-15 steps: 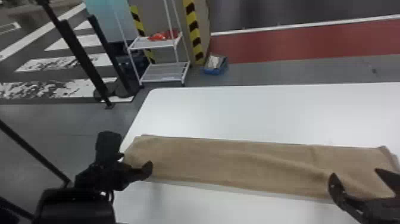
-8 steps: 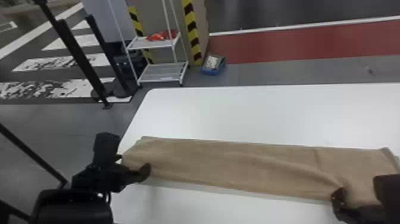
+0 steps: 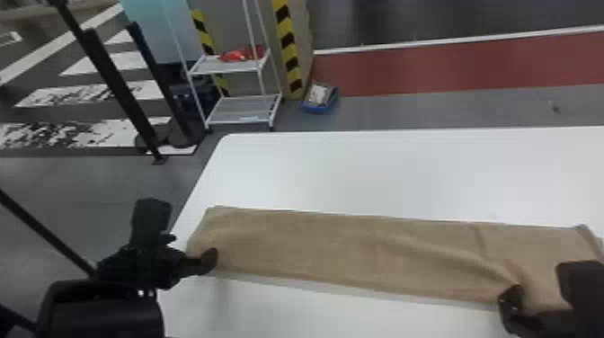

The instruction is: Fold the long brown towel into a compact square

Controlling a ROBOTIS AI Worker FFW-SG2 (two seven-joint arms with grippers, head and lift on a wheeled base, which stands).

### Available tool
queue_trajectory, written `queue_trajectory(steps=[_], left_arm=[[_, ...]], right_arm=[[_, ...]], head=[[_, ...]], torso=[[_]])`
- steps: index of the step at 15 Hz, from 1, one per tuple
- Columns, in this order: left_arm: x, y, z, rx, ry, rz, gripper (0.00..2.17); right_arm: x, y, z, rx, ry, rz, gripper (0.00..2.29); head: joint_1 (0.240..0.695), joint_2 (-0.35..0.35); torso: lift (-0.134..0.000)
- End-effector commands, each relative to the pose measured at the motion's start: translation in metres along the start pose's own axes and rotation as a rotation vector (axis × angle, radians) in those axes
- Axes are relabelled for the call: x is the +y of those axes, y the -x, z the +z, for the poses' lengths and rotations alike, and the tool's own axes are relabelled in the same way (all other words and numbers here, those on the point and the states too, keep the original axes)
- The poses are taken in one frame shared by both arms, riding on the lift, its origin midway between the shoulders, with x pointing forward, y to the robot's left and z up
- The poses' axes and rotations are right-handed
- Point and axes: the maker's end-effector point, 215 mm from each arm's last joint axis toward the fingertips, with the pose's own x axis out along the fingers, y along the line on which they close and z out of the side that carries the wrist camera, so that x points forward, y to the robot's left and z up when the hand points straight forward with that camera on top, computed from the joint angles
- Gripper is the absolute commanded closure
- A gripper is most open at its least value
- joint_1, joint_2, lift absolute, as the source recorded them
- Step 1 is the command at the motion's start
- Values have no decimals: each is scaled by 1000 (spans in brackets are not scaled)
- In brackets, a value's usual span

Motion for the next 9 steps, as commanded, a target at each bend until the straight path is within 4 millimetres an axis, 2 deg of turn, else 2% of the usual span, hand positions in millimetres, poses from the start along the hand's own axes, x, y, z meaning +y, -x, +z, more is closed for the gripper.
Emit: queue_trajectory(steps=[1,4,6,9], left_arm=[[6,2,2,-6,9,6,83],[13,5,4,-10,16,20,83],[12,5,6,-21,21,23,87],[3,3,14,-76,103,-23,90]], right_arm=[[-1,0,-3,11,-3,-3,97],[-4,0,-6,20,-4,-15,97],[-4,1,2,-13,-7,-12,97],[-1,10,29,-109,-41,4,97]], head=[[695,271],[695,277],[695,280],[695,280]], torso=[[-123],[-123],[-123],[-123]])
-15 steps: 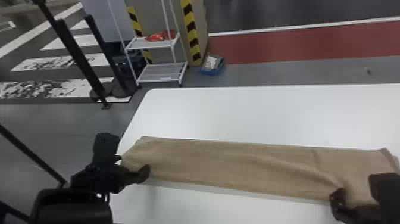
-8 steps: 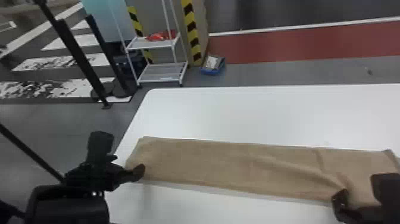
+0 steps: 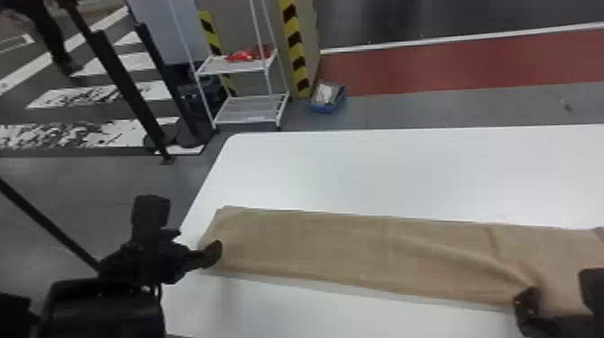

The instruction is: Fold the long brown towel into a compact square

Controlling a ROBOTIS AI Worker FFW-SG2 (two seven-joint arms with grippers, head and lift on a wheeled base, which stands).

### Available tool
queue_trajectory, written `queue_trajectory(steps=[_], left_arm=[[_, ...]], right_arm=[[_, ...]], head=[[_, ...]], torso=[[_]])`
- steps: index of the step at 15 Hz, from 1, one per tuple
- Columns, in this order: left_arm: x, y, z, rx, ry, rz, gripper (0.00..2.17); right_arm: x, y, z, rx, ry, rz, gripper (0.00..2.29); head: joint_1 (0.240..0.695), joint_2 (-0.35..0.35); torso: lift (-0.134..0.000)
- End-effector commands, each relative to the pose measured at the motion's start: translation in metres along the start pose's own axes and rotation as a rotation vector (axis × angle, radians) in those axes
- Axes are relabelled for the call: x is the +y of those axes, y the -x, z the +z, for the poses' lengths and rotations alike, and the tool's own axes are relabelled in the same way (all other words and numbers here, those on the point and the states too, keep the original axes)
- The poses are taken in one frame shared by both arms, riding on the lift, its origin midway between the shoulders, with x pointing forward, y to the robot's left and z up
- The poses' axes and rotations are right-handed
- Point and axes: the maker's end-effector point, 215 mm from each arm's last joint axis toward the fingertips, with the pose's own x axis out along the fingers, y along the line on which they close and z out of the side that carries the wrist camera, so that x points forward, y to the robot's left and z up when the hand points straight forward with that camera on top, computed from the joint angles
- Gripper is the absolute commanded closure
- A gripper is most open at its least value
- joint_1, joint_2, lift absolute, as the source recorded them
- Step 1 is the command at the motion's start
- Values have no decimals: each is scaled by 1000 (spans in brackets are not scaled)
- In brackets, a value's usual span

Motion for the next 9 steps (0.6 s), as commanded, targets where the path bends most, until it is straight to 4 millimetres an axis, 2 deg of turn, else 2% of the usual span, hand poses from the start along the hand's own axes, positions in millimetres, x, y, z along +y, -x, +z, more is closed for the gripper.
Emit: queue_trajectory(steps=[1,2,5,9], left_arm=[[-10,0,3,-39,100,-54,90],[-12,2,10,-75,152,-83,90],[-15,8,24,-148,244,-129,90],[-16,-3,25,-153,281,-112,100]], right_arm=[[3,7,24,-75,-23,12,97],[3,10,33,-107,-34,16,97],[5,11,37,-122,-46,26,97],[4,16,50,-182,-71,41,97]], head=[[695,278],[695,277],[695,268],[695,268]], torso=[[-123],[-123],[-123],[-123]])
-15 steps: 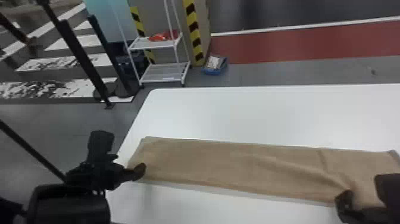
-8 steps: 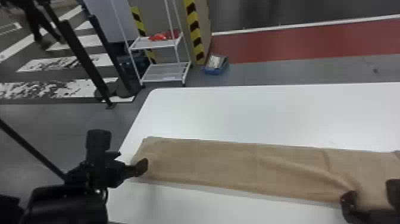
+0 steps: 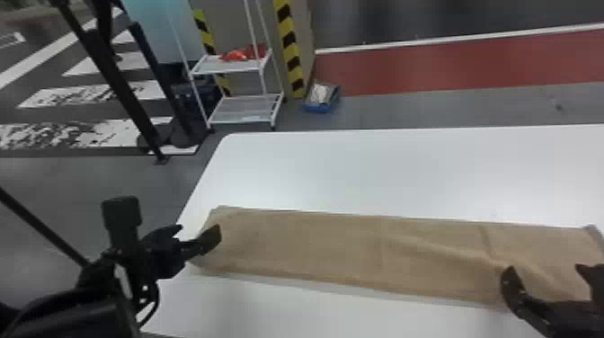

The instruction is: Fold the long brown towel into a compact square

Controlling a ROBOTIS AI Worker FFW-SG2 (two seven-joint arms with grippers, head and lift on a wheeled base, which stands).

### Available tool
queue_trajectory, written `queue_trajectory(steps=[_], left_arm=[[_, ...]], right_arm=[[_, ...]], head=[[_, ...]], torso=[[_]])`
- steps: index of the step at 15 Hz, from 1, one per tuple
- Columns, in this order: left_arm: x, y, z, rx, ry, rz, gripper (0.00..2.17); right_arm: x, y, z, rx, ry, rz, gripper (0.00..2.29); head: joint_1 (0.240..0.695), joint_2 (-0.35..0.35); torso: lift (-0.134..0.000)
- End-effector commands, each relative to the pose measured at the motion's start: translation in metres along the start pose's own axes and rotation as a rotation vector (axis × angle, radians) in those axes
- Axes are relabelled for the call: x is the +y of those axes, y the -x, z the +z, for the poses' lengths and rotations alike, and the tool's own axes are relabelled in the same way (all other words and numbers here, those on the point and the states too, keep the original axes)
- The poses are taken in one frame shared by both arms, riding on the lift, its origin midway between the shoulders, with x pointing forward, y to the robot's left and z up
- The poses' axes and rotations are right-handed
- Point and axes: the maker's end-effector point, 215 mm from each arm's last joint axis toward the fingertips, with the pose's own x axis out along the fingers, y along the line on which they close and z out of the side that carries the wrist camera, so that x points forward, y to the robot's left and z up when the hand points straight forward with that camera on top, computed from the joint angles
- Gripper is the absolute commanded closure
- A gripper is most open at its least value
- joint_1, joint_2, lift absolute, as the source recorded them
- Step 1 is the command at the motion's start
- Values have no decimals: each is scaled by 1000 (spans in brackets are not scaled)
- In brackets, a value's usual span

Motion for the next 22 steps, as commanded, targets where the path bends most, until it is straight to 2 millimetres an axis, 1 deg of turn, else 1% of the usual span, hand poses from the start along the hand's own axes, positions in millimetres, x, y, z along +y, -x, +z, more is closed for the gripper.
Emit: queue_trajectory(steps=[1,4,5,7,8,12,14,15,16,17,18,19,20,21,22], left_arm=[[-6,-9,-2,1,30,-23,100],[-8,-20,-14,19,66,-39,100],[-8,-24,-19,30,77,-43,100],[-6,-31,-28,44,93,-40,100],[-5,-33,-29,40,93,-38,100],[2,-34,-40,57,109,-29,110],[-1,-35,-45,67,112,-44,275],[-3,-34,-47,70,112,-59,448],[-6,-34,-47,69,113,-69,677],[-6,-33,-47,68,113,-71,1038],[-6,-32,-44,62,111,-71,1531],[-5,-30,-42,58,108,-68,1919],[-3,-28,-39,51,104,-64,2148],[-2,-24,-39,49,101,-62,2148],[-4,-19,-31,30,95,-67,2148]], right_arm=[[0,2,9,-40,-34,15,97],[-3,10,36,-149,-115,61,97],[-5,11,39,-162,-128,68,97],[-6,12,39,-162,-132,68,97],[-5,12,39,-163,-131,74,97],[-3,12,40,-164,-141,82,97],[-3,12,38,-160,-141,82,97],[-4,12,38,-160,-141,81,97],[-4,12,38,-160,-142,81,97],[-6,12,37,-158,-142,78,97],[-6,12,37,-157,-142,77,97],[-7,12,36,-155,-144,76,97],[-9,12,36,-155,-146,74,97],[-8,12,35,-154,-146,74,97],[-9,12,34,-152,-146,73,97]], head=[[695,268],[695,261],[695,260],[695,255],[695,253],[695,258],[695,261],[695,261],[695,261],[695,258],[695,256],[695,254],[695,253],[695,252],[695,252]], torso=[[-123],[-123],[-123],[-123],[-123],[-123],[-123],[-123],[-123],[-123],[-123],[-123],[-123],[-123],[-123]])
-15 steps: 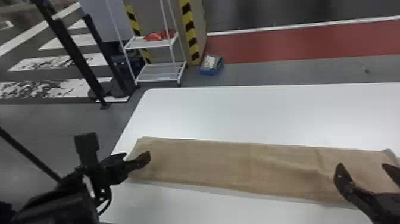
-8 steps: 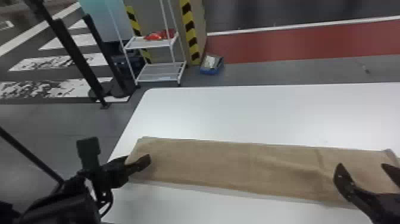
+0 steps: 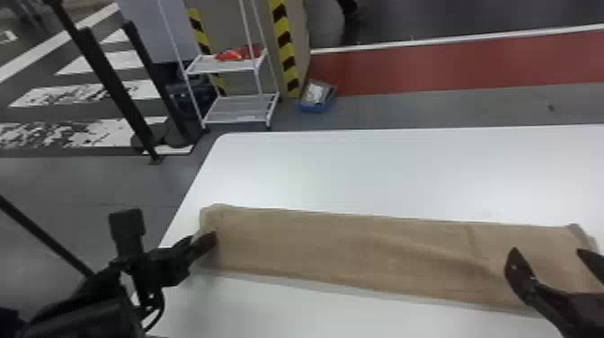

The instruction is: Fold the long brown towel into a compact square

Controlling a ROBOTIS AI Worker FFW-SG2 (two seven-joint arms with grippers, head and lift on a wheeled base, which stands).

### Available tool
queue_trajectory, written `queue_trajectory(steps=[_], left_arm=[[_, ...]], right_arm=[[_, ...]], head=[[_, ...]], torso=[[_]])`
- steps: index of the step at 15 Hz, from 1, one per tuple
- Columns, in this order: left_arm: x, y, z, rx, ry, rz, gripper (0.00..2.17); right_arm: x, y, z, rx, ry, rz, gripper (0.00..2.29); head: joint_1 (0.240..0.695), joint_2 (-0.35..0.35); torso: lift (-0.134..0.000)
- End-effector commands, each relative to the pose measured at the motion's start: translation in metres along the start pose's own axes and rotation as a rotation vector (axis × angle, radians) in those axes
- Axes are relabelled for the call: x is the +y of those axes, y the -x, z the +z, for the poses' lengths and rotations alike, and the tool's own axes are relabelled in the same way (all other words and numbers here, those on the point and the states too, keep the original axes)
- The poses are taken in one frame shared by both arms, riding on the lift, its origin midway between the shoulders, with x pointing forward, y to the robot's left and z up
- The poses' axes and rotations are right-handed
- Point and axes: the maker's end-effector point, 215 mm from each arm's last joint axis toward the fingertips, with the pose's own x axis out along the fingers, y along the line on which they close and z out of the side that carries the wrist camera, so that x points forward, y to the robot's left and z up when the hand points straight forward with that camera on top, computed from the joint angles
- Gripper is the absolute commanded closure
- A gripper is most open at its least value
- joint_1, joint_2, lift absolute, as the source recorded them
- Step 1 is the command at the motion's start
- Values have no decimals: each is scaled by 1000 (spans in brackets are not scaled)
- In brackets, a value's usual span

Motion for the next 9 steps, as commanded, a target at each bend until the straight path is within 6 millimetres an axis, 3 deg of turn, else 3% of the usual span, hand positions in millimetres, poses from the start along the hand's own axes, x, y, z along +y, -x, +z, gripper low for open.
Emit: queue_trajectory(steps=[1,3,6,9], left_arm=[[-6,13,9,-27,-6,-15,2148],[-26,28,25,-53,-2,-75,2148],[-60,56,44,-45,44,-140,2148],[-134,72,61,-8,47,-253,2148]], right_arm=[[-1,0,-2,3,-3,-1,97],[-3,0,-2,3,-5,-5,97],[-25,6,6,-13,-23,-38,97],[-53,17,14,-30,-49,-82,97]], head=[[695,253],[695,252],[695,223],[695,169]], torso=[[-123],[-123],[-123],[-123]])
